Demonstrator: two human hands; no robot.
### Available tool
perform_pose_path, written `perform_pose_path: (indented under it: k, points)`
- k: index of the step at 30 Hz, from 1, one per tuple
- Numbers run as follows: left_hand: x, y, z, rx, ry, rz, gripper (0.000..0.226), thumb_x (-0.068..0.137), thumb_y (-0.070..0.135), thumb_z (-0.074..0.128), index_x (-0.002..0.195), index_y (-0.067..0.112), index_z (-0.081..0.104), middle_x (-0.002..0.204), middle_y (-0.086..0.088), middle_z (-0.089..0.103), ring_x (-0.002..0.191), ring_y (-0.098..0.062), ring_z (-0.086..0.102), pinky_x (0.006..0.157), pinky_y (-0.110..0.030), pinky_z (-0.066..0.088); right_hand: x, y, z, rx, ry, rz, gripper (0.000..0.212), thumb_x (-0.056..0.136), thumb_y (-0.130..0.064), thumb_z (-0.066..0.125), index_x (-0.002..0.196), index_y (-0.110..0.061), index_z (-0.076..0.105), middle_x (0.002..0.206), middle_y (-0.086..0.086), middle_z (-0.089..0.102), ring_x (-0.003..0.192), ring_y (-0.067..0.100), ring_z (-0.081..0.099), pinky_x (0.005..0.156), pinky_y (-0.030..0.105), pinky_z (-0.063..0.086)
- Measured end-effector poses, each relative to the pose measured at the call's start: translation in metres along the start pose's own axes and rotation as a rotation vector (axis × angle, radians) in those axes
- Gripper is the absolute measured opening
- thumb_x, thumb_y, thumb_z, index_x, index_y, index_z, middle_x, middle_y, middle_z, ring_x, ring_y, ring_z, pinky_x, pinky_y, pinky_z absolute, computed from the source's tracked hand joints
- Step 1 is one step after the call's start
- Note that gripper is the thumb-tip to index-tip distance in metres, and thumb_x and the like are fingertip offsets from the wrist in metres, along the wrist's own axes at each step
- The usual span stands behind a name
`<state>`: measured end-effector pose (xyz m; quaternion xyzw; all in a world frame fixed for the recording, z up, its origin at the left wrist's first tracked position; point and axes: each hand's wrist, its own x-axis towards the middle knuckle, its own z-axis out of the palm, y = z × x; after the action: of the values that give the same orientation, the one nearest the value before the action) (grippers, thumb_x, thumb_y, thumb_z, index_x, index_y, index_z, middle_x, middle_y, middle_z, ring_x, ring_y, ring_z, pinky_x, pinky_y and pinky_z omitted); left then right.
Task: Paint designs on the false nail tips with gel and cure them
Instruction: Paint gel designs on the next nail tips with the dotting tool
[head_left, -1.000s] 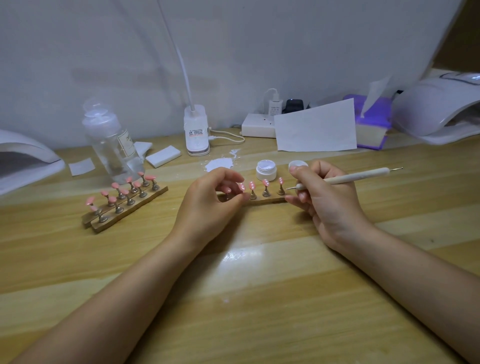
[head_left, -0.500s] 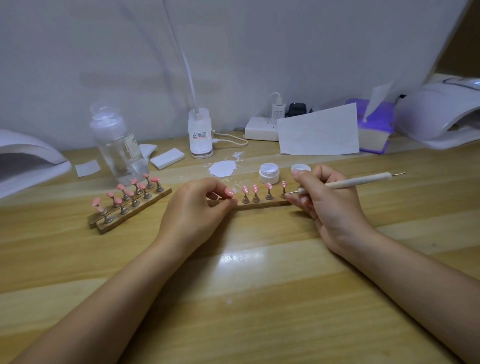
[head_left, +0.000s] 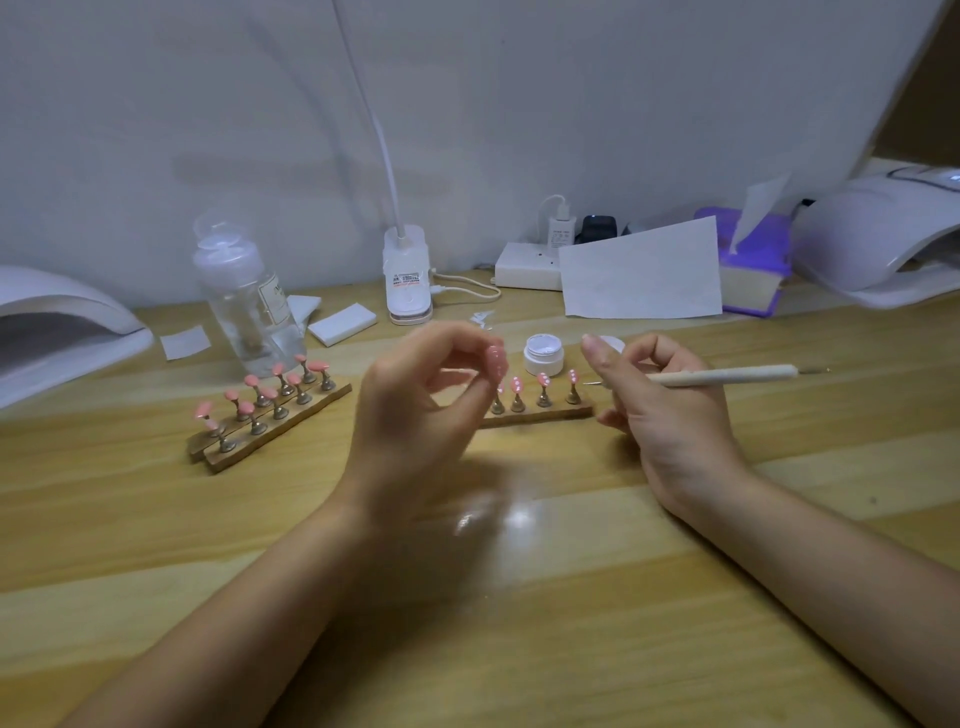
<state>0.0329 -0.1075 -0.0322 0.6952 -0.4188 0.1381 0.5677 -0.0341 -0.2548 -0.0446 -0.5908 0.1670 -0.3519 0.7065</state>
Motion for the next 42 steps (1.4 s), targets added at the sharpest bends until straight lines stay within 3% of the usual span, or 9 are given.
perform_pose_path:
  k: [6, 9, 11, 16, 22, 26, 31, 34, 42]
  points:
    - [-0.012, 0.008, 0.018, -0.231, -0.112, -0.201, 0.025, 0.078, -0.002, 0.065, 0.07, 0.022, 0.061, 0.076, 0.001, 0.067, 0.074, -0.012, 0.065, 0.065, -0.018, 0.05, -0.001, 0.001, -0.003, 0.018, -0.049, -0.097, 0.016, 0.077, -0.007, 0.069, 0.08, -0.018, 0.058, 0.062, -0.014, 0.066, 0.058, -0.005, 0.061, 0.05, 0.012, 0.047]
    - [-0.013, 0.004, 0.02, -0.264, -0.154, -0.307, 0.028, 0.078, -0.005, 0.064, 0.068, 0.021, 0.061, 0.075, 0.0, 0.066, 0.074, -0.011, 0.064, 0.068, -0.017, 0.05, -0.001, -0.001, -0.006, -0.099, -0.069, -0.192, 0.024, 0.086, -0.002, 0.059, 0.102, -0.021, 0.059, 0.086, -0.01, 0.067, 0.069, -0.007, 0.061, 0.053, 0.011, 0.046]
    - [-0.012, 0.001, 0.02, -0.251, -0.162, -0.333, 0.03, 0.078, -0.007, 0.063, 0.067, 0.021, 0.061, 0.074, 0.001, 0.066, 0.073, -0.01, 0.063, 0.071, -0.018, 0.05, 0.002, -0.005, -0.007, -0.146, -0.074, -0.235, 0.034, 0.089, 0.005, 0.05, 0.11, -0.021, 0.056, 0.096, -0.007, 0.066, 0.063, -0.007, 0.057, 0.05, 0.011, 0.044]
    - [-0.014, 0.001, 0.021, -0.161, -0.258, -0.282, 0.026, 0.079, -0.008, 0.061, 0.068, 0.016, 0.061, 0.072, -0.001, 0.065, 0.067, -0.005, 0.062, 0.063, -0.012, 0.044, 0.014, -0.021, -0.007, 0.084, -0.017, -0.103, 0.041, 0.092, 0.002, 0.031, 0.097, -0.024, 0.062, 0.089, -0.007, 0.071, 0.035, 0.004, 0.032, 0.04, 0.015, 0.037]
    - [-0.014, -0.003, 0.022, -0.166, -0.276, -0.275, 0.02, 0.079, -0.009, 0.061, 0.07, 0.009, 0.061, 0.073, -0.007, 0.066, 0.065, -0.004, 0.062, 0.062, -0.011, 0.044, 0.016, -0.03, -0.011, 0.086, -0.097, -0.061, 0.032, 0.094, -0.011, 0.037, 0.101, -0.028, 0.063, 0.101, -0.01, 0.07, 0.037, 0.004, 0.04, 0.041, 0.016, 0.038]
    - [-0.014, -0.004, 0.022, -0.16, -0.281, -0.275, 0.022, 0.079, -0.01, 0.061, 0.07, 0.01, 0.061, 0.071, -0.002, 0.066, 0.065, -0.002, 0.062, 0.066, -0.009, 0.045, 0.016, -0.031, -0.009, 0.025, -0.105, -0.106, 0.022, 0.09, -0.009, 0.055, 0.102, -0.026, 0.061, 0.105, -0.004, 0.067, 0.038, 0.0, 0.044, 0.04, 0.015, 0.038]
    - [-0.014, -0.005, 0.022, -0.149, -0.282, -0.279, 0.021, 0.079, -0.01, 0.061, 0.07, 0.009, 0.061, 0.07, 0.0, 0.066, 0.064, -0.003, 0.062, 0.065, -0.012, 0.045, 0.016, -0.031, -0.009, 0.077, -0.08, -0.025, 0.019, 0.086, -0.003, 0.059, 0.09, -0.021, 0.063, 0.076, -0.007, 0.062, 0.035, 0.002, 0.037, 0.041, 0.014, 0.039]
    - [-0.013, -0.005, 0.023, -0.137, -0.273, -0.284, 0.023, 0.078, -0.01, 0.061, 0.069, 0.011, 0.062, 0.069, 0.001, 0.066, 0.066, -0.006, 0.064, 0.068, -0.015, 0.047, 0.019, -0.034, -0.009, 0.191, -0.052, 0.057, 0.02, 0.086, -0.003, 0.059, 0.087, -0.019, 0.049, 0.052, -0.011, 0.054, 0.034, 0.002, 0.036, 0.04, 0.014, 0.039]
    - [-0.013, -0.003, 0.023, -0.112, -0.278, -0.301, 0.025, 0.078, -0.009, 0.06, 0.067, 0.014, 0.061, 0.07, -0.001, 0.067, 0.066, -0.005, 0.064, 0.069, -0.014, 0.046, 0.037, -0.045, -0.014, 0.568, 0.044, 0.325, 0.034, 0.087, -0.003, 0.056, 0.057, -0.012, 0.043, 0.041, -0.006, 0.038, 0.03, 0.004, 0.033, 0.039, 0.009, 0.041]
